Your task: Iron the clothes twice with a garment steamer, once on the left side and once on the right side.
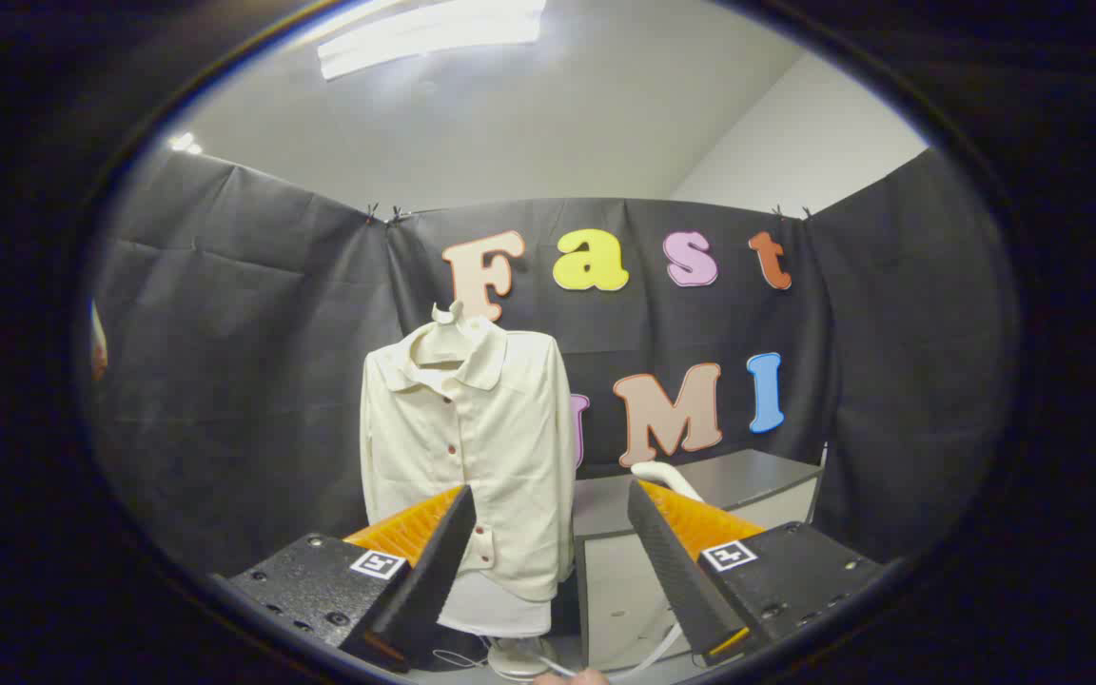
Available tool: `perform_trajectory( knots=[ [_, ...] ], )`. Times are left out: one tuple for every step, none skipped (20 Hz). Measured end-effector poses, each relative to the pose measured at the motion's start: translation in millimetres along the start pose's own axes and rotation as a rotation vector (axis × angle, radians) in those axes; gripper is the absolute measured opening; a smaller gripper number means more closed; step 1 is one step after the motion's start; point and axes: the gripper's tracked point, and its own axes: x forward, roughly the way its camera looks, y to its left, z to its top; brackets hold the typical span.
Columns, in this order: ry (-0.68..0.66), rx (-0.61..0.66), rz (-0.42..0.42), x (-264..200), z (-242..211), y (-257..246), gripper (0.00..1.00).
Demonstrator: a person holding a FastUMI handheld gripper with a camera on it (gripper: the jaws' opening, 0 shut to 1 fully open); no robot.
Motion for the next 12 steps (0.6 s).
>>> perform_trajectory(
  knots=[
    [0.000,0.002,0.000,-0.3,-0.3,-2.1,0.98],
    [0.001,0.007,0.002,0.0,0.2,-3.0,0.98],
    [0.000,0.013,0.004,0.9,-0.1,-3.7,0.97],
    [0.001,0.019,0.008,2.6,-0.3,-3.5,0.97],
    [0.002,0.021,0.011,4.4,-0.9,-3.5,0.97],
    [0.001,0.018,0.012,6.4,-1.1,-3.5,0.97],
    [0.004,0.017,0.015,8.8,-2.8,-3.3,0.97],
    [0.012,0.022,0.020,12.0,-5.3,-1.4,0.97],
    [0.020,0.028,0.026,14.3,-8.8,0.6,0.97],
    [0.024,0.032,0.031,15.4,-10.3,2.6,0.97],
    [0.024,0.032,0.034,17.3,-10.6,4.0,0.96],
    [0.024,0.029,0.036,18.7,-10.3,5.2,0.97]
  ],
)
